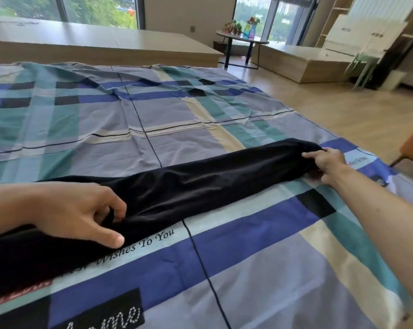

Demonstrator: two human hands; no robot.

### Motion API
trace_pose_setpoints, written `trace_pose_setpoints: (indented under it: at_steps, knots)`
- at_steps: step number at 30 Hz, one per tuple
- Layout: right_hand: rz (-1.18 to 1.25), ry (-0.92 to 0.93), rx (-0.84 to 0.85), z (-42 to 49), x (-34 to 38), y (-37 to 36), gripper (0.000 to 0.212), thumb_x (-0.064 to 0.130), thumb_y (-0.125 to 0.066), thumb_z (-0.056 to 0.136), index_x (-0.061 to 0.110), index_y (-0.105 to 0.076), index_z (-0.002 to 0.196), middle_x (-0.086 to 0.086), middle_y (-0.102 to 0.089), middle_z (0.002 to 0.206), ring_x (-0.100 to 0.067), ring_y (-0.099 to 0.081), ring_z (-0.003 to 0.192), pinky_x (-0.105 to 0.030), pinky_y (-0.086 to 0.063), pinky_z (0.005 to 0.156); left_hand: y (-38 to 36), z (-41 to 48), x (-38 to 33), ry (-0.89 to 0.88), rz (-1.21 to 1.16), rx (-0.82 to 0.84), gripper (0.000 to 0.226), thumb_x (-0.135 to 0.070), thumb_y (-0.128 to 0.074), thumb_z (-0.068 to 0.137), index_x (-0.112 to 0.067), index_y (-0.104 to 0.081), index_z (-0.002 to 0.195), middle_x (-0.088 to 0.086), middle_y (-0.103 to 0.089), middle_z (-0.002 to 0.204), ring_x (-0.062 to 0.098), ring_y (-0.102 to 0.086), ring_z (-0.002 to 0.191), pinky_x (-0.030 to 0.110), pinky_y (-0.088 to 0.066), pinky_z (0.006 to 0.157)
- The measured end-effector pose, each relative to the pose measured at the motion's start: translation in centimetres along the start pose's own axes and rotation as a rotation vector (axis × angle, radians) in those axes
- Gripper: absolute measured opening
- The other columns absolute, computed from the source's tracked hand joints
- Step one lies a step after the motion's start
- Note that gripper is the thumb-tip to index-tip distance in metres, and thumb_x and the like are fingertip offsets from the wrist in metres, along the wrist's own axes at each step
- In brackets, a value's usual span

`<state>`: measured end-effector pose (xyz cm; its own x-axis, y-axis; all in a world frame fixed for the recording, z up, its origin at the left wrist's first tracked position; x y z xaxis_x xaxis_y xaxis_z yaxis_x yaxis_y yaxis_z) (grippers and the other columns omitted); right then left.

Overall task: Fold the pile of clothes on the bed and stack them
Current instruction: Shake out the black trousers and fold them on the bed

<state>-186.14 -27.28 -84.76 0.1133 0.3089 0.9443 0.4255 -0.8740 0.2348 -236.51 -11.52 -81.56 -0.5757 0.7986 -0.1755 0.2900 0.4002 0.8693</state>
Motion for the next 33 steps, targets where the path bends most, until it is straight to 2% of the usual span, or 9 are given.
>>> trace_pose_setpoints:
  at_steps: [3,7,9,13,18,21,23,28,33]
  knots:
    - [0.114,-0.009,-0.103,0.2,-1.2,-0.2,0.048,0.020,-0.086,0.074,0.013,-0.063,0.116,-0.012,-0.068,0.116,-0.031,-0.065,0.103,-0.052,-0.059,0.075,3.2,1.8,-4.4,0.030,0.278,-0.202,0.041,-0.064,-0.041,0.093,-0.027,-0.055,0.083,-0.012,-0.057,0.084,0.010,-0.061,0.089,0.028,-0.048,0.079]
    - [0.119,-0.080,0.011,0.1,-1.1,-1.1,0.055,0.030,-0.091,0.061,0.014,-0.067,0.108,-0.010,-0.072,0.105,-0.029,-0.070,0.092,-0.047,-0.060,0.076,5.7,6.8,-13.9,-0.243,0.017,-0.616,0.022,-0.021,-0.043,0.097,-0.029,-0.061,0.107,-0.008,-0.055,0.106,0.018,-0.053,0.112,0.034,-0.041,0.093]
    - [-0.032,-0.126,0.078,0.4,-0.9,-1.3,0.065,0.029,-0.092,0.054,0.009,-0.067,0.110,-0.013,-0.073,0.103,-0.029,-0.072,0.085,-0.043,-0.061,0.074,4.9,10.8,-16.4,-0.255,-0.032,-0.561,0.033,-0.020,-0.044,0.097,-0.031,-0.058,0.124,-0.004,-0.055,0.124,0.021,-0.048,0.121,0.039,-0.038,0.102]
    - [-0.207,-0.183,0.159,0.2,-0.3,-2.5,0.030,0.020,-0.078,0.084,0.004,-0.067,0.107,-0.014,-0.072,0.099,-0.028,-0.069,0.078,-0.036,-0.057,0.064,-0.7,16.4,-16.7,-0.134,0.030,-0.390,0.063,-0.051,-0.033,0.100,-0.029,-0.019,0.157,0.003,-0.019,0.164,0.025,-0.011,0.152,0.047,-0.010,0.123]
    - [-0.114,-0.036,0.010,1.2,1.2,-2.7,0.053,0.020,-0.084,0.075,0.005,-0.062,0.120,-0.016,-0.070,0.114,-0.034,-0.069,0.098,-0.051,-0.058,0.089,-1.1,15.8,-15.5,-0.119,0.052,-0.641,0.083,-0.065,-0.028,0.092,-0.027,0.000,0.160,0.001,0.010,0.167,0.021,0.018,0.153,0.051,0.010,0.122]
    - [-0.104,0.055,-0.027,-1.1,3.8,-3.3,0.056,0.020,-0.083,0.077,0.008,-0.056,0.126,-0.016,-0.067,0.120,-0.034,-0.067,0.103,-0.048,-0.057,0.089,-1.3,16.1,-14.4,-0.019,0.017,-0.436,0.088,-0.077,-0.020,0.089,-0.028,0.002,0.160,0.001,0.012,0.167,0.022,0.019,0.152,0.052,0.012,0.121]
    - [-0.123,0.129,-0.045,-3.9,6.8,-4.0,0.051,0.021,-0.083,0.077,0.011,-0.057,0.120,-0.013,-0.067,0.113,-0.030,-0.067,0.096,-0.039,-0.058,0.073,-0.3,15.4,-14.2,-0.035,-0.078,-0.311,0.086,-0.077,-0.020,0.092,-0.028,0.001,0.160,0.001,0.012,0.167,0.021,0.021,0.152,0.051,0.015,0.121]
    - [-0.236,0.437,0.064,-13.1,14.9,-7.4,0.031,0.020,-0.080,0.081,0.016,-0.060,0.105,-0.007,-0.066,0.106,-0.024,-0.065,0.095,-0.032,-0.053,0.080,3.5,6.7,-11.1,-0.096,-0.159,-0.577,0.063,-0.055,-0.039,0.100,-0.021,-0.034,0.153,0.004,-0.019,0.165,0.021,-0.007,0.154,0.045,-0.001,0.125]
    - [-0.402,0.675,0.189,-24.0,19.5,-14.7,0.044,0.023,-0.078,0.082,0.013,-0.061,0.121,-0.006,-0.065,0.110,-0.023,-0.063,0.099,-0.032,-0.052,0.086,3.1,-3.3,-0.6,0.164,-0.861,-0.695,0.034,-0.042,-0.045,0.103,-0.019,-0.065,0.118,0.003,-0.065,0.121,0.023,-0.060,0.115,0.037,-0.043,0.104]
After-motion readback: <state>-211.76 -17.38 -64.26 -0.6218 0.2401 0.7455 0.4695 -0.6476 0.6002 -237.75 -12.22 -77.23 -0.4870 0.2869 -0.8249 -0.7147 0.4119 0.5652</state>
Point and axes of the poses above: each hand's wrist, its own z-axis towards the middle knuckle, its own y-axis out of the back of the hand, x = y × z, the point moved 6 cm from there along z, towards the middle knuckle
